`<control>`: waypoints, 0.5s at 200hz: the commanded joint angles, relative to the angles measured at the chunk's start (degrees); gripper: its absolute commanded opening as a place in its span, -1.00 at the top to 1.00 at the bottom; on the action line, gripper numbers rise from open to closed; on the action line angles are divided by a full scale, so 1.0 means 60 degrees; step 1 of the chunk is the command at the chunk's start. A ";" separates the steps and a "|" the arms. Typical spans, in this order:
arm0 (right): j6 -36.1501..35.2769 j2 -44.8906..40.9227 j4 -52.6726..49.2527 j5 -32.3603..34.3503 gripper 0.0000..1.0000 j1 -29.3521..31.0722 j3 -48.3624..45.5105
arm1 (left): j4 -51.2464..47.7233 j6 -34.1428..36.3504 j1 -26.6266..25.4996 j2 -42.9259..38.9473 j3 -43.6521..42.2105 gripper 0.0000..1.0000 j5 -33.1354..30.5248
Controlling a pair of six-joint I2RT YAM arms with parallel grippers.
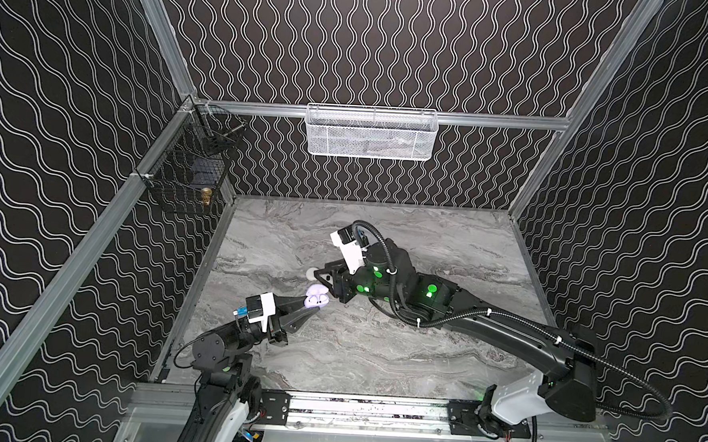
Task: Insert the wireless bluetooth earbuds into the charging case
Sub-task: 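Open the right gripper and draw it back from the lavender case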
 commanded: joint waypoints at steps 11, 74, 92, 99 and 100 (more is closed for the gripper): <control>-0.0147 -0.0821 0.1581 -0.1349 0.17 0.0031 -0.0855 | -0.0147 0.0130 0.0002 -0.0001 0.0068 1.00 -0.0035; -0.0175 -0.1833 0.3011 -0.1893 0.21 0.0046 -0.2161 | -0.0024 0.0121 0.0002 0.0258 0.0090 1.00 -0.0041; -0.0218 -0.1952 0.2920 -0.1437 0.24 0.0051 -0.2203 | -0.0063 0.0164 0.0002 0.0320 0.0055 1.00 -0.0139; -0.0207 -0.2044 0.2782 -0.0896 0.25 0.0046 -0.2221 | -0.0379 0.0318 0.0002 0.0338 0.0109 1.00 -0.0290; -0.0206 -0.2058 0.2749 -0.0787 0.25 0.0046 -0.2221 | -0.0448 0.0343 0.0002 0.0344 0.0114 1.00 -0.0311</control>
